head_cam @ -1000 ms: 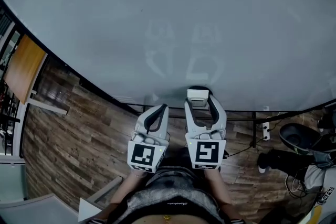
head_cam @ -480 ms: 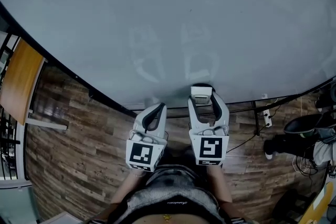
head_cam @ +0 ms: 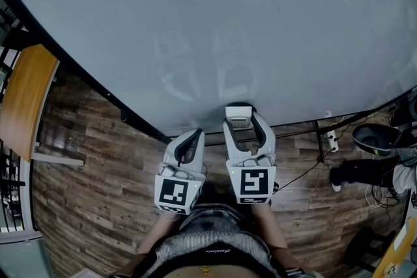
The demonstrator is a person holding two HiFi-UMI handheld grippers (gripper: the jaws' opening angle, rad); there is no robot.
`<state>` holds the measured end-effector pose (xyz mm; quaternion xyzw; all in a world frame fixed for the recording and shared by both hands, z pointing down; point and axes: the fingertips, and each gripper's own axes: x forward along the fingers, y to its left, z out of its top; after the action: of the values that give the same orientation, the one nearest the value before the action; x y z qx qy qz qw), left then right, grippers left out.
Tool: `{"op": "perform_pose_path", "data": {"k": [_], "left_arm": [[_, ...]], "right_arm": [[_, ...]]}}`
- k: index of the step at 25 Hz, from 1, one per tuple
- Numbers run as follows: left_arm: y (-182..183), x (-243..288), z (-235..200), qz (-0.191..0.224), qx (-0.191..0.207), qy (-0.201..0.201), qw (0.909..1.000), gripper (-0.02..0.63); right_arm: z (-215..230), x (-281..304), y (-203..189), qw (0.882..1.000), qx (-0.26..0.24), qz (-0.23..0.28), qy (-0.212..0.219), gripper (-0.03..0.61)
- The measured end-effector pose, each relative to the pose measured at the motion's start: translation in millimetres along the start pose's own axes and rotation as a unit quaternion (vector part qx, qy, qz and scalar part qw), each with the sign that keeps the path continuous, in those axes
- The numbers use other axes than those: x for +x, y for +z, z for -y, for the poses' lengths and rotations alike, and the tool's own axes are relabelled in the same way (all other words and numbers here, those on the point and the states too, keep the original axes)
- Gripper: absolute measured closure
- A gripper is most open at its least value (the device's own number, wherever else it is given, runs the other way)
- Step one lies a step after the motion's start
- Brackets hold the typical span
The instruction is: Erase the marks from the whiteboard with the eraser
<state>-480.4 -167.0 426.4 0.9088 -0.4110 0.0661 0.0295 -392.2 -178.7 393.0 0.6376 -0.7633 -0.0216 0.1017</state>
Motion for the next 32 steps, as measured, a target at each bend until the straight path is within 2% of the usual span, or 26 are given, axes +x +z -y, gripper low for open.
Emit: {"op": "perform_pose_path", "data": {"k": [3, 6, 14, 18, 23, 29, 32], "left_arm": [[-1.5, -9.2, -12.9, 0.001, -0.007, 0.012, 0.9999, 0.609], [-3.3, -19.1, -23.1, -0.003, -0.034, 0.028, 0.999, 0.609], [-8.7, -32.8, -42.2, -0.002, -0.007, 0.046, 0.9989, 0.609], [-9.7, -45.8, -52.3, -0.005, -0.035, 0.077, 0.9964, 0.609], [-10.2, -62.1, -73.3, -0.005, -0.027, 0.092, 0.9954, 0.609], [-16.2, -58.8, -71.4, -0.008, -0.037, 0.09, 0.9952, 0.609], [-19.6, -53.6, -67.9, -0.008, -0.017, 0.08, 0.9966, 0.609]], "right_arm": [[-13.0, 2.6, 1.3, 1.0, 0.002, -0.003, 0.007, 0.337], [-36.3, 7.7, 4.7, 1.0, -0.005, 0.001, 0.028, 0.337], [-100.9, 26.5, 15.4, 0.993, -0.027, 0.002, 0.117, 0.337], [-118.7, 26.6, 30.4, 0.989, -0.032, 0.023, 0.142, 0.337], [-134.5, 29.3, 42.5, 0.988, -0.04, 0.03, 0.148, 0.337], [-121.5, 26.8, 46.5, 0.989, -0.042, 0.033, 0.137, 0.337], [-111.9, 25.2, 46.9, 0.99, -0.041, 0.031, 0.134, 0.336]]}}
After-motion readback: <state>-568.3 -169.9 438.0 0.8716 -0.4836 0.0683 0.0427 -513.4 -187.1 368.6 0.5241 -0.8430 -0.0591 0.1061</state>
